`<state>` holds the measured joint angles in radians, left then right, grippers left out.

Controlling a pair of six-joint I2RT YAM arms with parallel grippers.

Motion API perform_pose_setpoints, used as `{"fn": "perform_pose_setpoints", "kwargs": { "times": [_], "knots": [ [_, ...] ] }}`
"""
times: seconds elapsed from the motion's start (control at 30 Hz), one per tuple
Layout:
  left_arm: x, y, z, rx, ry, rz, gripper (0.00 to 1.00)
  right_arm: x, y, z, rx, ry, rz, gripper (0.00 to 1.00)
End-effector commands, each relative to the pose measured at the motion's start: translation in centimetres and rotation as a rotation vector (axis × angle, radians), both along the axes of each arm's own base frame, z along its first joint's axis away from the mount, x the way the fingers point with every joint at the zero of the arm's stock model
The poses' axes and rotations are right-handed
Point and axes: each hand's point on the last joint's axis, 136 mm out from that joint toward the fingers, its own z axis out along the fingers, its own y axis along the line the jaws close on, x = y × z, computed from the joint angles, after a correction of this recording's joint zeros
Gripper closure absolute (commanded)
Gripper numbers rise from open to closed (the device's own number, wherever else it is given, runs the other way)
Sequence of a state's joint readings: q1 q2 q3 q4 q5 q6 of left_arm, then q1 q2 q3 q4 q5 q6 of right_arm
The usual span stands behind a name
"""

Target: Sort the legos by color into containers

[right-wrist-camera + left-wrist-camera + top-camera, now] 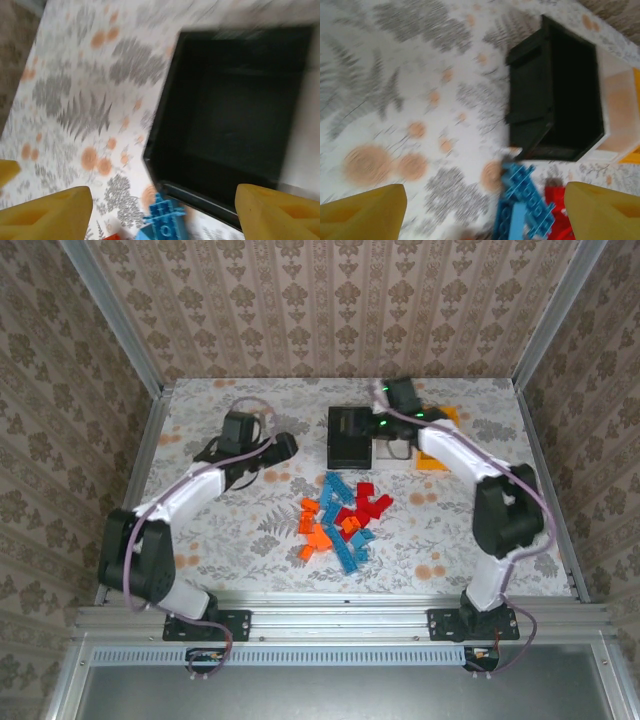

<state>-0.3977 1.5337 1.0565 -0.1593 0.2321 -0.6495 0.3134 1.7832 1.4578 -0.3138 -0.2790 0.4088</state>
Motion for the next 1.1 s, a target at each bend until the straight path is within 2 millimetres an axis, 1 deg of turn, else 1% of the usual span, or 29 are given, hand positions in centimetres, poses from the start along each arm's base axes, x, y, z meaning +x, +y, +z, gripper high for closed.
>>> {"fn": "perform_pose_setpoints", "kwargs": {
  "times": [0.0,0.03,0.07,0.1,0.13,0.17,0.27,0.33,0.43,0.53,0.63,0.67,0.73,0.8,0.87,1.0,1.07],
  "knots": [
    [2.1,-4.6,0.8,0.025,-0.043,-0.122,0.22,-1.0,-7.0,2.2,-0.057,-0.045,-0.204,0.26],
    [2.2,-6.0,0.2,0.037,-0.033,-0.152,0.24,-1.5,-8.7,1.8,-0.079,-0.040,-0.247,0.26],
    [2.8,-7.1,-0.2,0.053,-0.028,-0.171,0.25,-2.3,-10.6,1.0,-0.102,-0.023,-0.294,0.27],
    [3.4,-8.2,-0.6,0.076,-0.029,-0.188,0.27,-2.9,-11.8,0.4,-0.112,-0.010,-0.323,0.27],
    [3.8,-8.8,-1.3,0.114,-0.021,-0.196,0.27,-3.4,-12.8,0.1,-0.120,-0.007,-0.350,0.27],
    [4.5,-9.4,-2.0,0.157,-0.015,-0.203,0.28,-4.1,-13.6,-0.6,-0.128,0.003,-0.371,0.27],
    [5.9,-10.5,-4.1,0.237,0.015,-0.211,0.31,-5.4,-14.4,-1.4,-0.144,0.012,-0.378,0.27],
    [6.5,-11.0,-5.1,0.257,0.027,-0.219,0.32,-5.9,-14.5,-1.7,-0.157,0.019,-0.374,0.27],
    [7.2,-10.9,-6.2,0.307,0.046,-0.202,0.37,-6.4,-14.6,-2.0,-0.162,0.021,-0.373,0.27],
    [7.4,-10.7,-7.3,0.362,0.048,-0.192,0.42,-6.7,-14.5,-2.0,-0.154,0.017,-0.367,0.28],
    [7.4,-10.7,-8.4,0.402,0.051,-0.193,0.54,-6.9,-14.1,-2.0,-0.133,0.021,-0.353,0.31],
    [7.4,-10.5,-8.8,0.419,0.055,-0.190,0.61,-7.0,-13.9,-2.0,-0.126,0.022,-0.348,0.32],
    [7.5,-10.0,-9.2,0.448,0.068,-0.173,0.71,-7.2,-13.5,-2.3,-0.118,0.032,-0.338,0.33],
    [7.7,-9.4,-9.3,0.473,0.064,-0.156,0.75,-7.9,-12.8,-1.6,-0.109,0.012,-0.326,0.33],
    [7.9,-8.8,-9.1,0.482,0.063,-0.137,0.77,-8.4,-12.0,-1.8,-0.112,0.011,-0.312,0.33],
    [8.1,-7.0,-8.6,0.495,0.072,-0.089,0.90,-9.7,-10.0,-2.6,-0.137,0.021,-0.268,0.33],
    [8.2,-6.1,-8.3,0.489,0.071,-0.070,0.95,-10.4,-8.8,-3.2,-0.151,0.032,-0.236,0.33]
  ]
}}
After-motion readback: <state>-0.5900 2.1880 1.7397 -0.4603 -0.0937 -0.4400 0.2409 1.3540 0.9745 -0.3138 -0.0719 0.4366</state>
